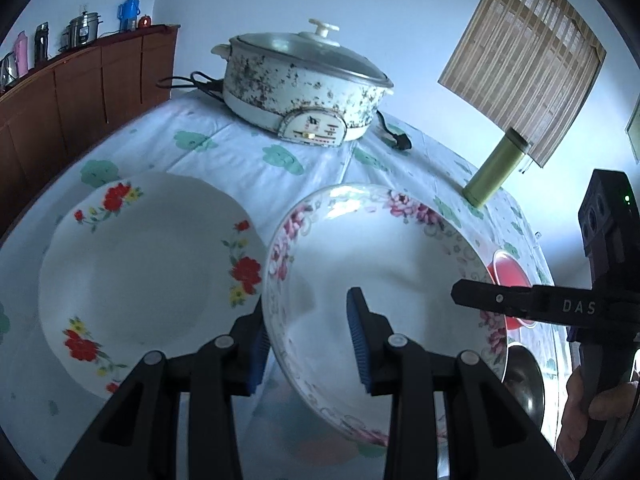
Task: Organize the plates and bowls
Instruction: 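Carry the pink-floral bowl with both grippers toward the stacked plates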
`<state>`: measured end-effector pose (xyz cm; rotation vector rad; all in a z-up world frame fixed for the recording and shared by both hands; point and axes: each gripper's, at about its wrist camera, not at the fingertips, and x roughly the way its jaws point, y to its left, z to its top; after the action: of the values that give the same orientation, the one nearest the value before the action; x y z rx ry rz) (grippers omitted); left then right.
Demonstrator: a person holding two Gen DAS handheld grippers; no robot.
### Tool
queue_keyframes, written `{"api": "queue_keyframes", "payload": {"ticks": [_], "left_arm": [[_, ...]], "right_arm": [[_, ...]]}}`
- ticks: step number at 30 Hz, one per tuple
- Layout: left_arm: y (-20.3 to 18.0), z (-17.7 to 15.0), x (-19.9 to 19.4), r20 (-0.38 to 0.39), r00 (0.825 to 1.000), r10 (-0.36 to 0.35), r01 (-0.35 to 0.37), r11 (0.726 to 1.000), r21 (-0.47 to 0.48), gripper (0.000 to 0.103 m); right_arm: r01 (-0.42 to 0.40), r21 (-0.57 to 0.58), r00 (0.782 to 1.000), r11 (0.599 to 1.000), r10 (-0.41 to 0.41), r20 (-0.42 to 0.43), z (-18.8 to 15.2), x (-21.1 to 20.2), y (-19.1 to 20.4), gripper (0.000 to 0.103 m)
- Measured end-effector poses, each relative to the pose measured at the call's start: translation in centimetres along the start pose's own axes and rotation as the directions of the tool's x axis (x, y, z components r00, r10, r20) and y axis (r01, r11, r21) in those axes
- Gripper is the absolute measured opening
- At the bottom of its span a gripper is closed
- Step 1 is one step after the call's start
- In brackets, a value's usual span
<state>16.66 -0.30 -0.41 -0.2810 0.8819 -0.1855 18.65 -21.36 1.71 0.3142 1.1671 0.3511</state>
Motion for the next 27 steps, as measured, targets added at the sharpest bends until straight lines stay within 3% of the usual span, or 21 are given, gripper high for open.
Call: {"api": "queue_keyframes", "payload": {"ticks": [14,27], "left_arm": [[5.2,0.8,-4.7,0.067,0.996,0.058,-0.060,0.998,0.021,0.033],[8.4,0.1,-6.5,0.069,0.995,0.073,-0.074,0.997,0.013,0.033]], "right_arm": [[-0.012,-0.061,1.000,0.998,0.013,0.018,-2.4,0.3,7.6,0.028],[-0.031,-0.061,0.999,0.998,0.032,0.017,-4.7,1.2,11.0,0.028]]}}
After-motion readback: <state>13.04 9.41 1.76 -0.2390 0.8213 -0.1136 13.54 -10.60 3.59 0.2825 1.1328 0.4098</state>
